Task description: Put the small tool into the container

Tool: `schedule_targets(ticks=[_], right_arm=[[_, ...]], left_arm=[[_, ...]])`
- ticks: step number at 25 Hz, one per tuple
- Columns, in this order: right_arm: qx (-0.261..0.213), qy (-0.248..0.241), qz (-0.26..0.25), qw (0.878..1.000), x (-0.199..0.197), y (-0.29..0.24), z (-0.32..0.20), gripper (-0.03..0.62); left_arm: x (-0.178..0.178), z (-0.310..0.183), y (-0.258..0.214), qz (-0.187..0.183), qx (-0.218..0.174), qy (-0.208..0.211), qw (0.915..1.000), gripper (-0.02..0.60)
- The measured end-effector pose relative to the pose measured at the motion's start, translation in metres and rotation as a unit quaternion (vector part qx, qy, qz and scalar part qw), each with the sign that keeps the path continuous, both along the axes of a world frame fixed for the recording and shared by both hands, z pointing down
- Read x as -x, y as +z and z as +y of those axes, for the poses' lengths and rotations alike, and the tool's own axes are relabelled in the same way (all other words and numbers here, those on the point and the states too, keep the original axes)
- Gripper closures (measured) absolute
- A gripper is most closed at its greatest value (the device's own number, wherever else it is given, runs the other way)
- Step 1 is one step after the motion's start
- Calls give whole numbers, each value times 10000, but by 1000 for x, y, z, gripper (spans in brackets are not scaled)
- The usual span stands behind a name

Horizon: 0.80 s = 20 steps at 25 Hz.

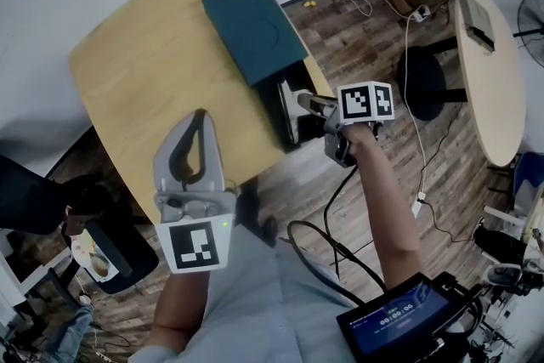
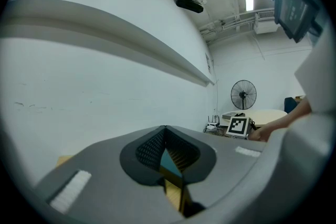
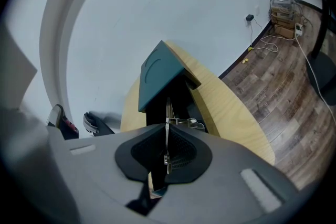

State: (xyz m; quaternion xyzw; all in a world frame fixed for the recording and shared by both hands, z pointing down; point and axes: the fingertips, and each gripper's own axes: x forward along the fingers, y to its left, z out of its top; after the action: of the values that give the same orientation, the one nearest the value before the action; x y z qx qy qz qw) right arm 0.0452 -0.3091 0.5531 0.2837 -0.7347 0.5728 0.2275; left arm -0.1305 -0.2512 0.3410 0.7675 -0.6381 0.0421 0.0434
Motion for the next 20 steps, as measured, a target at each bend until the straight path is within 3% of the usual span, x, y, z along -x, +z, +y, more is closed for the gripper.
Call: schedule_targets(ticks=[20], right_arm=[[-349, -47, 194, 9992, 20, 25, -22, 589]], left_arm=[[13, -8, 14, -154, 151, -49, 9998, 571]])
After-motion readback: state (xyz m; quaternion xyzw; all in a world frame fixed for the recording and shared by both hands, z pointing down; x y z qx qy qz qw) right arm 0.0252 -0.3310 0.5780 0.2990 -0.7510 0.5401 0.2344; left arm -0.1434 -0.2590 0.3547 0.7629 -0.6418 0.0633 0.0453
